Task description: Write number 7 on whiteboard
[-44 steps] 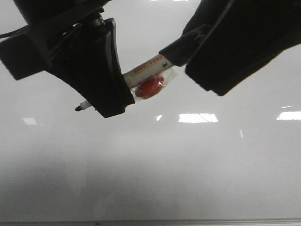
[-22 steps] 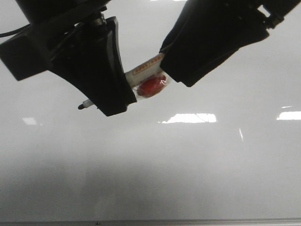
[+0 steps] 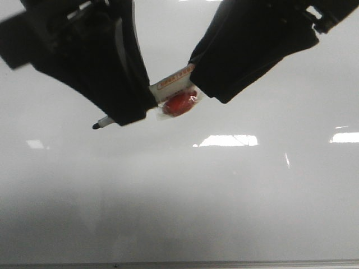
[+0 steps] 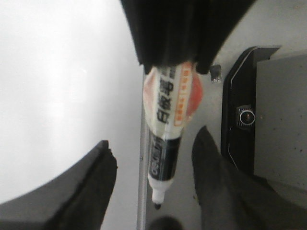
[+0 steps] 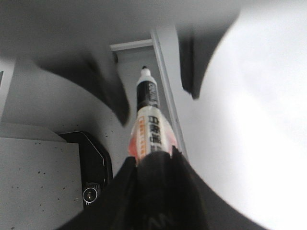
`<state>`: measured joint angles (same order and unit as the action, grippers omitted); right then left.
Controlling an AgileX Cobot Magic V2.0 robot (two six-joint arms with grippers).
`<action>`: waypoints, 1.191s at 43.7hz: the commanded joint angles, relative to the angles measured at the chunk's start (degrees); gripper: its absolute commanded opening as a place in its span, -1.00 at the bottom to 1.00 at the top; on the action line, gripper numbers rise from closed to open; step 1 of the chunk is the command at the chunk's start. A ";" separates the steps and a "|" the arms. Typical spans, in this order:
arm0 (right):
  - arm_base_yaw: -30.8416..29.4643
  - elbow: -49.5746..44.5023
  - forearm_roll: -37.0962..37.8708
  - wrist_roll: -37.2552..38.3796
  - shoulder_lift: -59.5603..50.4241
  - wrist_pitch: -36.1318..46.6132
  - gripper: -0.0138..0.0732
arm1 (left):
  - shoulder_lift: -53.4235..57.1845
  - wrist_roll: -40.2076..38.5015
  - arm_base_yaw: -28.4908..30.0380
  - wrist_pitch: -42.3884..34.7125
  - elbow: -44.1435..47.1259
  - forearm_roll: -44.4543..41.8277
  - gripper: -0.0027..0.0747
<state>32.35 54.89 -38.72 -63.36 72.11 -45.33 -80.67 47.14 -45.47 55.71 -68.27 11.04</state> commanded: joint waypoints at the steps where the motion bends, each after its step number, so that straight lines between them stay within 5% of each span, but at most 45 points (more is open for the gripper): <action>1: -0.81 1.96 -1.77 0.37 -1.49 1.89 -0.81 | 5.74 -3.52 1.74 -1.28 -2.04 1.30 0.05; 8: -4.56 2.08 0.06 5.38 -3.17 1.89 -0.81 | 13.75 -7.65 7.51 -0.16 0.01 1.76 0.05; 23: -14.47 5.92 14.34 38.15 -7.45 2.33 -0.81 | 26.17 -17.42 22.72 -3.21 12.83 5.35 0.03; 42: -8.66 6.41 11.44 37.25 0.03 19.87 -0.81 | 26.95 -17.42 23.22 -6.02 14.35 5.69 0.01; 52: -8.66 11.41 11.44 37.66 5.25 20.42 -0.81 | 26.95 -17.42 23.22 -6.02 14.35 5.69 0.01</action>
<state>23.61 62.87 -26.06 -25.80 77.37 -28.86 -54.45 30.48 -22.36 52.66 -52.61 15.07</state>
